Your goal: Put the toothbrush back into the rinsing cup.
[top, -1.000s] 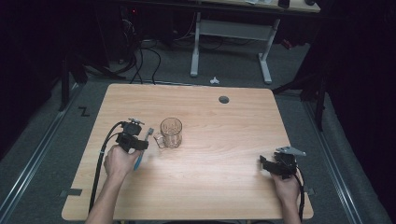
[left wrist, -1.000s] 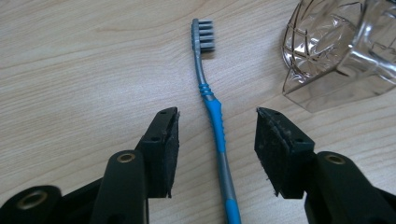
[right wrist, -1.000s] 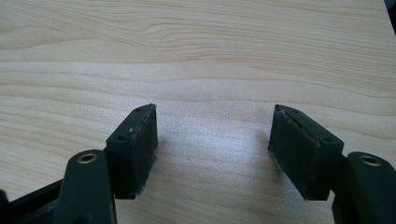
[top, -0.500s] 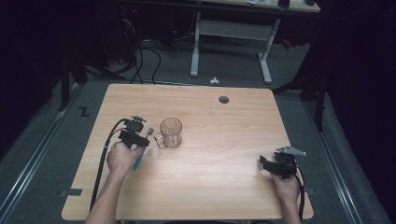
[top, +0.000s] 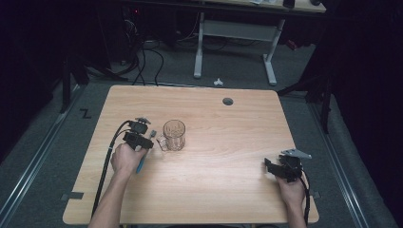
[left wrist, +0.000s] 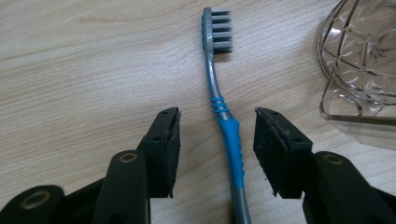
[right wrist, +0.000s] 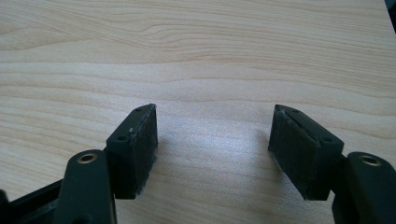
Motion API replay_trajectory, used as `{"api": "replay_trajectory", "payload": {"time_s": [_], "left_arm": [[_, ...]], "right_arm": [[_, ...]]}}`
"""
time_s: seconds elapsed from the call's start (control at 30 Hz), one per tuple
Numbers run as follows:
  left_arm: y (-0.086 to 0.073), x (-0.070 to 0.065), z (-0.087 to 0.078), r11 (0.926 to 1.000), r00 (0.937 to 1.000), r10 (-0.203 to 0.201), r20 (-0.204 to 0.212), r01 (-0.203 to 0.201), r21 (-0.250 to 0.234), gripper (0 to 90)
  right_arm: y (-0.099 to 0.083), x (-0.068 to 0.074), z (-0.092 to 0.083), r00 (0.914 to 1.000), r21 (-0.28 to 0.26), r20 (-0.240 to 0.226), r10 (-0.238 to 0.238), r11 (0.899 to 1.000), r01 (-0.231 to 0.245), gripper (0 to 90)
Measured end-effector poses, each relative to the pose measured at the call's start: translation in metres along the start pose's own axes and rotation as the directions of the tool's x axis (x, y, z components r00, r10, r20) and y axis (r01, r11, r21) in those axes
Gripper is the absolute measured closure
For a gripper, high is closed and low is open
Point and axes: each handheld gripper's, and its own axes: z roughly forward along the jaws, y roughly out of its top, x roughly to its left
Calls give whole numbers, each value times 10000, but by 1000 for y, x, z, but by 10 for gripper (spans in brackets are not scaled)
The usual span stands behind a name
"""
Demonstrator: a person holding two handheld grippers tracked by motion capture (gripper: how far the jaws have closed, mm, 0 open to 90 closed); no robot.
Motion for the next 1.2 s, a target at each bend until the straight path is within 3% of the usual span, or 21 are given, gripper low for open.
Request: {"api": "replay_trajectory", "payload": {"time_s": [0.5, 1.2], "left_arm": [[11, -6, 11, 9987, 9996, 255, 71, -258, 443, 587], [12, 1, 12, 9983, 9998, 62, 214, -75, 585, 755]], "right_arm": [[0, 0, 0, 10000, -6, -23, 22, 10000, -22, 328], [0, 1, 0, 9999, 24, 10, -145, 9999, 145, 327]]}}
